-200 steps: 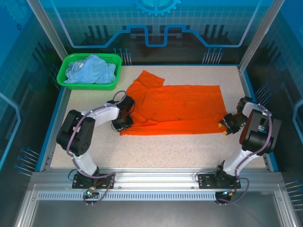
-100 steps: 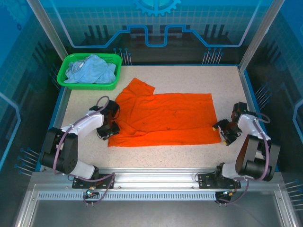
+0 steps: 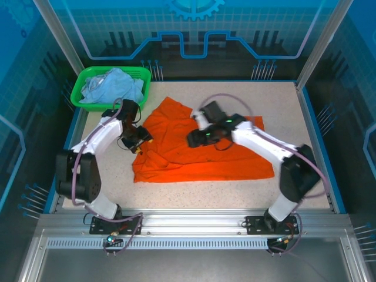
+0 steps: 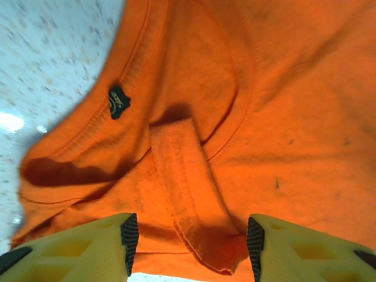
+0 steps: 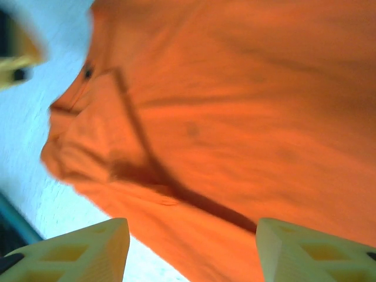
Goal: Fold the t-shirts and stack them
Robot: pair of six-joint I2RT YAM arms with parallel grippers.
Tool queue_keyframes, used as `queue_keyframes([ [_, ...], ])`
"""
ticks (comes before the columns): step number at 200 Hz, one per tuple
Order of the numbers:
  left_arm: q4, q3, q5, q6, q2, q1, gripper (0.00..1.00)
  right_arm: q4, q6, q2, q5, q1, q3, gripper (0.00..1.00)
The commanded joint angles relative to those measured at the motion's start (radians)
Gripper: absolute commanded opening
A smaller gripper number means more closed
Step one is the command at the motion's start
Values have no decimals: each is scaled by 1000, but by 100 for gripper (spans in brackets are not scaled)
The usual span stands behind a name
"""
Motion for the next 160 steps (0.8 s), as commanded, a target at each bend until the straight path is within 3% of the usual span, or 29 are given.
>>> queue_keyframes([
  [1,13,17,123,-85,51,17,54,-120,-162,137,-11,95,143,60],
  [40,93,-11,188,-194,100,44,50,-198,-219,313,7,180,341,61],
  [160,84,-70,204,-169,84,132,48,-278,-292,430,24,238,421,56],
])
